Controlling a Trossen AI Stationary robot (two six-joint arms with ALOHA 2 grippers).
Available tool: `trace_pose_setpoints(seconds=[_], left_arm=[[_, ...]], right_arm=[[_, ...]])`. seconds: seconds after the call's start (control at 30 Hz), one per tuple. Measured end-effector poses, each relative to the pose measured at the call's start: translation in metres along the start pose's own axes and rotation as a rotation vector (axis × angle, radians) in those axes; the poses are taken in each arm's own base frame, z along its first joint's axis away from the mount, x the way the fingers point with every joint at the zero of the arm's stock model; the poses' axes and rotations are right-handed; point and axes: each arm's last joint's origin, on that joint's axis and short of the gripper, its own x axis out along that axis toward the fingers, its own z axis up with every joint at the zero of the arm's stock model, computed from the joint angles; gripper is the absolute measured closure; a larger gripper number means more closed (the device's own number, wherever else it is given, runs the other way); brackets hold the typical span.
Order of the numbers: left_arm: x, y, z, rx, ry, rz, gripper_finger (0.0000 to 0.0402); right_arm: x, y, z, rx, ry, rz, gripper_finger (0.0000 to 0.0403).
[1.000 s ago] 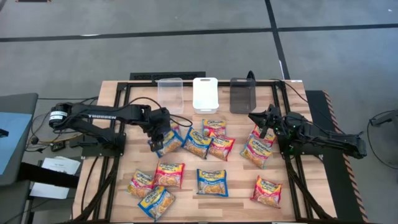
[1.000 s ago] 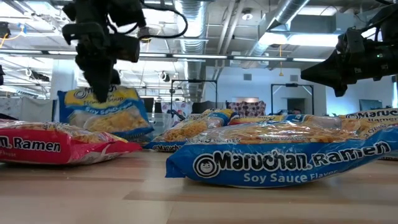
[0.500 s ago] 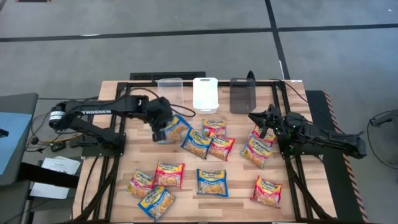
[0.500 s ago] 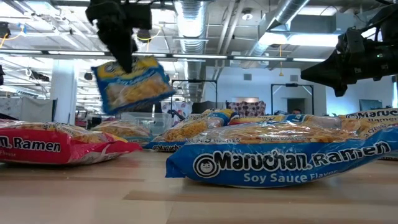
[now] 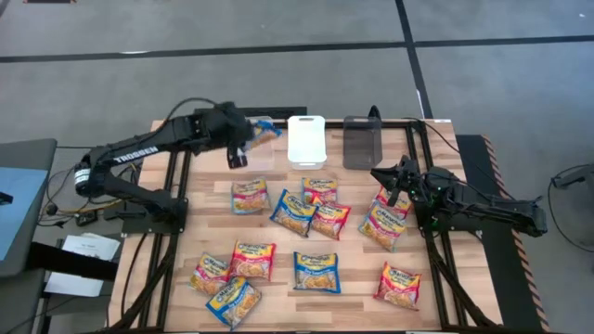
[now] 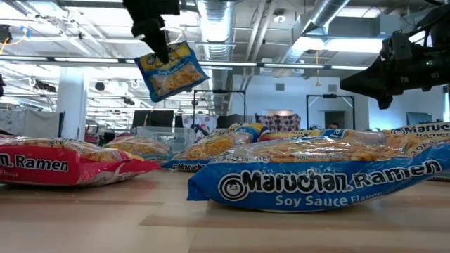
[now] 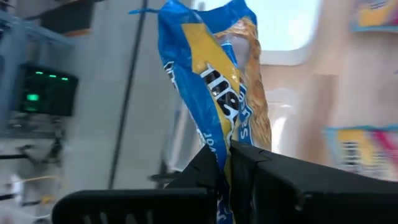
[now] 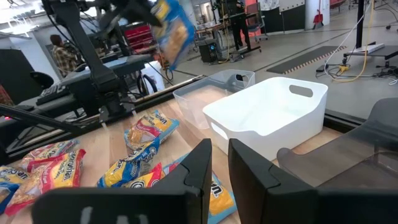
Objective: Sort Maruchan noodles
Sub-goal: Put the blue noodle pack into the transparent bin
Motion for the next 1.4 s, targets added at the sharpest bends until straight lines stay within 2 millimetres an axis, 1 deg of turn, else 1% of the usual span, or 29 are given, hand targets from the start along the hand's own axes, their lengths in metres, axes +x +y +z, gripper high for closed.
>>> trace_pose_setpoints(seconds=[0.17, 0.3, 0.43, 0.6, 0.77, 0.93, 1.07, 1.3, 1.4], left_arm=[[0.022, 0.022, -0.005, 0.031, 0.044, 0.068, 0.0401], [0.046, 0.032, -0.009, 0.061, 0.101, 0.086, 0.0401], [0.073, 0.035, -0.011, 0.096, 0.155, 0.079, 0.0401], [0.105, 0.032, -0.012, 0.154, 0.23, 0.092, 0.0401], [0.128, 0.027, -0.016, 0.241, 0.336, 0.112, 0.0401], [0.14, 0.025, -0.017, 0.253, 0.342, 0.103, 0.0401], [0.14, 0.027, -0.015, 0.241, 0.312, 0.107, 0.0401], [0.14, 0.028, -0.016, 0.258, 0.333, 0.119, 0.0401], [0.14, 0.03, -0.013, 0.237, 0.301, 0.14, 0.0401]], right_arm=[[0.0, 0.0, 0.0, 0.0, 0.0, 0.0, 0.0322], [0.0, 0.0, 0.0, 0.0, 0.0, 0.0, 0.0322], [0.0, 0.0, 0.0, 0.0, 0.0, 0.0, 0.0322], [0.0, 0.0, 0.0, 0.0, 0.0, 0.0, 0.0322], [0.0, 0.0, 0.0, 0.0, 0.0, 0.0, 0.0322], [0.0, 0.0, 0.0, 0.0, 0.0, 0.0, 0.0322], [0.0, 0.0, 0.0, 0.0, 0.0, 0.0, 0.0322], [0.0, 0.0, 0.0, 0.0, 0.0, 0.0, 0.0322], [0.0, 0.0, 0.0, 0.0, 0.0, 0.0, 0.0322]])
